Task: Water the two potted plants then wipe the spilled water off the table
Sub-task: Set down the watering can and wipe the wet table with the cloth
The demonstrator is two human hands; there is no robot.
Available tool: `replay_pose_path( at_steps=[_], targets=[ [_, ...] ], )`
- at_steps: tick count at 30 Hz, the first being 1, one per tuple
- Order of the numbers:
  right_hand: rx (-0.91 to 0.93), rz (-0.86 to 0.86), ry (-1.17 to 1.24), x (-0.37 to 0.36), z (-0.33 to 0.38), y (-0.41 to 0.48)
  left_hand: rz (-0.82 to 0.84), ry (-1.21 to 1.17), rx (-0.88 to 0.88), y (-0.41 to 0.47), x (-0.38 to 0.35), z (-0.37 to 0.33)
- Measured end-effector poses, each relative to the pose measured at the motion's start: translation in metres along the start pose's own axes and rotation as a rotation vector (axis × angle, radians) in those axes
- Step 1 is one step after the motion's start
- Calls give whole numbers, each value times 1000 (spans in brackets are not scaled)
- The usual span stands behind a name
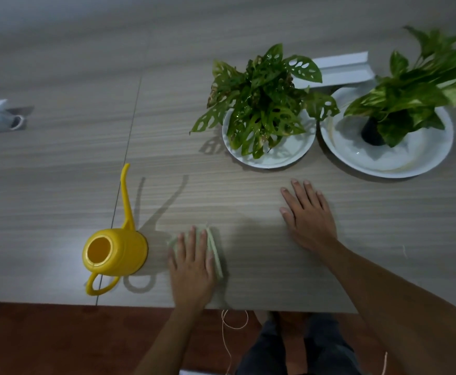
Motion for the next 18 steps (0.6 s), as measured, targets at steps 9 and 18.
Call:
replay_pose_path(
  at_steps=[9,18],
  targets=[
    [1,-39,1,0,2,-2,63,6,-305,62,-4,-47],
    [-3,-38,39,2,2,-2,73,-68,-131,-36,-13,-56]
  ],
)
Point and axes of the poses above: each hand's wrist, its own y-axis towards the middle knuckle, its own x-axis out of the back of the hand, z = x × y, the point moved 1 cm from there along y, towards the middle knuckle, and after that the axes turned 8 degrees about -x, right-handed, at the moved point
